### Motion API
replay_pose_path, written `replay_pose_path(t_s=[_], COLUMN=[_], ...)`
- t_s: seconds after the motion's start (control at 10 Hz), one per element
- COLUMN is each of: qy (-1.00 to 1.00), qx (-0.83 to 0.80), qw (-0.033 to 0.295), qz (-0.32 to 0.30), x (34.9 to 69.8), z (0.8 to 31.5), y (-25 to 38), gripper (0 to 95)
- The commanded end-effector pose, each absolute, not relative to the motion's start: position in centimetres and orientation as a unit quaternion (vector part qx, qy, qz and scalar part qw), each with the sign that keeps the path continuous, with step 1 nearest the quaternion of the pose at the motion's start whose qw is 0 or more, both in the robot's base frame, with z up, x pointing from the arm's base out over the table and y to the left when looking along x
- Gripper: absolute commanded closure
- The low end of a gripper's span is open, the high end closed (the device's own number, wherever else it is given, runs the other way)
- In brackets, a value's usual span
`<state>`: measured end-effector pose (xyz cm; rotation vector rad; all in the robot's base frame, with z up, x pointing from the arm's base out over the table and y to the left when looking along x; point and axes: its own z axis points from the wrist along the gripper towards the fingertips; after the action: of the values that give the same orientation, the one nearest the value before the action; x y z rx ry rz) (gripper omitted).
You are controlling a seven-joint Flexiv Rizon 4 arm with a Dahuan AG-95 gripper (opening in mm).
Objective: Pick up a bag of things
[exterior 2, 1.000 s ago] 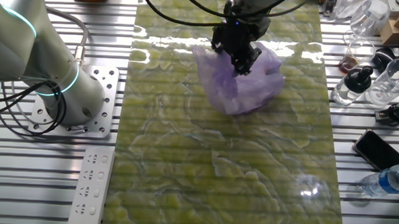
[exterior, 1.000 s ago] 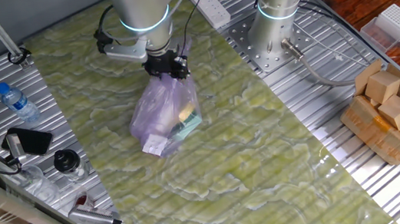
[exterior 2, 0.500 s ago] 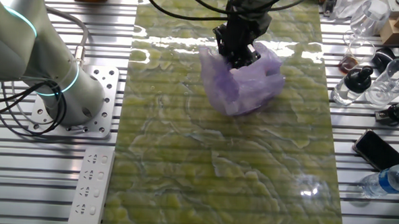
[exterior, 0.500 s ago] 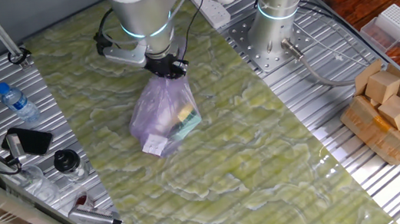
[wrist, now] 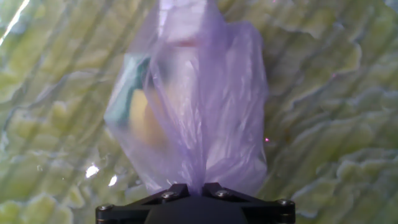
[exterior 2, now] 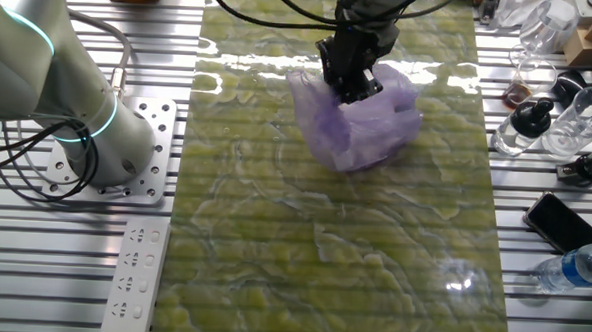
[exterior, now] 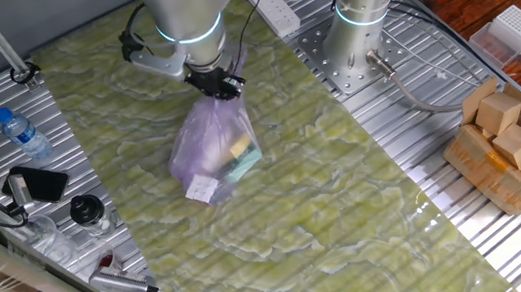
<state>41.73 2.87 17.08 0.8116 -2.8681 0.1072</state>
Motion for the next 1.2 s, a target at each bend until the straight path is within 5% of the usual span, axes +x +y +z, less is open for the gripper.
replay_pose_path(t_s=[0.1, 1.2], qy=[-0.964, -0.974], qx=[0.249, 0.206], qw=[0.079, 0.085], qz=[0.038, 0.048], x=[41.6, 41.1], z=[17.9, 22.4], y=[2.9, 4.0], gripper=[95.0, 95.0])
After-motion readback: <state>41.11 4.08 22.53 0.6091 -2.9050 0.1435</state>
